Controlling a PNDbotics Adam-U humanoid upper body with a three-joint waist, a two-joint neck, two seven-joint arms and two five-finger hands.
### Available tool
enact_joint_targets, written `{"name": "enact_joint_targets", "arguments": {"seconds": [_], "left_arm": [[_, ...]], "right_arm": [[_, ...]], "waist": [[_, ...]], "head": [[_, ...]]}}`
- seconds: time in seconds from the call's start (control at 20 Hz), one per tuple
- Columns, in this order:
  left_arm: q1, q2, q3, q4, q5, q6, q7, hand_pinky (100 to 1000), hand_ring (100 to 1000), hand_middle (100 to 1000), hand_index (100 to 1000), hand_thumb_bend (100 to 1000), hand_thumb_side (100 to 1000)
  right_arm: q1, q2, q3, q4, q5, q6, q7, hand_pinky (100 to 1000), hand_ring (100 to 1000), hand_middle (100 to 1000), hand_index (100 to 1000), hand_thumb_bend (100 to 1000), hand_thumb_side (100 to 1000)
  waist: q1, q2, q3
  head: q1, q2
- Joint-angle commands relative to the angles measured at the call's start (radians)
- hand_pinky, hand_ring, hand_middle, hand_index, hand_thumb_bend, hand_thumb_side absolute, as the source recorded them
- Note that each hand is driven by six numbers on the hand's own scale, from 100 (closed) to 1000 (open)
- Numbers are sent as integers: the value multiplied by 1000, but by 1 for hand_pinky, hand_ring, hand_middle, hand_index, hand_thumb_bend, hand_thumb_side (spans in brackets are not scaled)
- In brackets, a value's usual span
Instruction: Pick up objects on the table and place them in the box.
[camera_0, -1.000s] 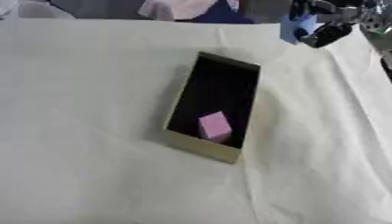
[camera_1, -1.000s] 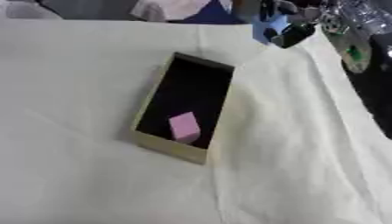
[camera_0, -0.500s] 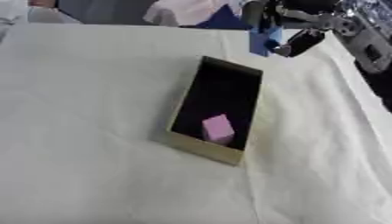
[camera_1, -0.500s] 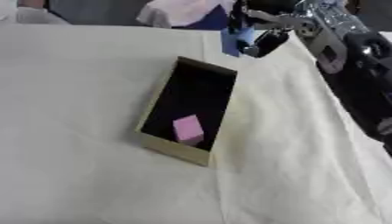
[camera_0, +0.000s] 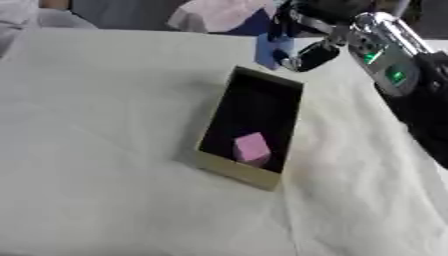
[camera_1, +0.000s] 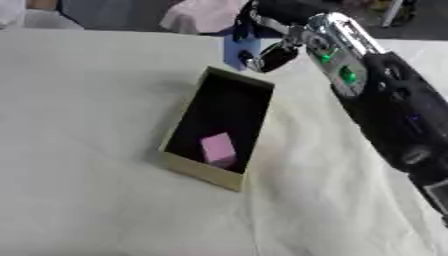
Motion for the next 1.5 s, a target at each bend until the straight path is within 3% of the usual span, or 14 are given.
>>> {"name": "enact_joint_targets", "arguments": {"seconds": [0.05,0.4,0.75,1.0,1.05,1.1,1.15,1.25,1.5], "left_arm": [[-6,18,2,-20,0,0,-5,703,747,749,881,265,706],[-5,19,1,-20,-3,1,-5,702,746,749,880,259,709],[-5,16,4,-20,-4,0,-2,701,746,749,879,260,710],[-9,17,4,-20,-5,-2,-1,700,746,749,879,258,709],[-10,17,3,-20,-5,-2,-2,700,745,749,879,257,710],[-10,17,3,-20,-5,-2,-2,700,745,749,879,257,710],[-11,17,3,-20,-5,-2,-2,700,745,749,879,258,709],[-13,16,2,-20,-5,-2,-2,700,745,749,879,259,709],[-17,15,3,-20,-5,-3,-1,700,745,749,879,261,703]], "right_arm": [[-14,2,6,-17,11,48,-2,544,544,430,408,100,100],[-1,1,25,-15,-62,124,24,557,551,367,343,100,100],[18,-21,29,-8,-152,179,31,501,526,348,330,100,100],[18,-24,40,19,-225,213,90,620,597,425,398,100,207],[17,-24,41,21,-235,217,101,664,621,449,459,100,294],[16,-24,41,22,-243,221,112,680,632,465,505,100,320],[15,-23,42,22,-246,223,122,711,673,525,655,100,390],[14,-22,43,23,-245,217,144,745,717,619,772,100,480],[6,-9,42,33,-242,164,216,788,772,725,858,100,531]], "waist": [[2,-13,2],[1,-5,5],[0,5,4],[0,10,4],[0,11,4],[0,13,4],[0,14,5],[-1,16,5],[-1,18,7]], "head": [[-8,5],[-21,5],[-24,5],[-25,5],[-26,5],[-27,5],[-27,5],[-29,5],[-32,5]]}}
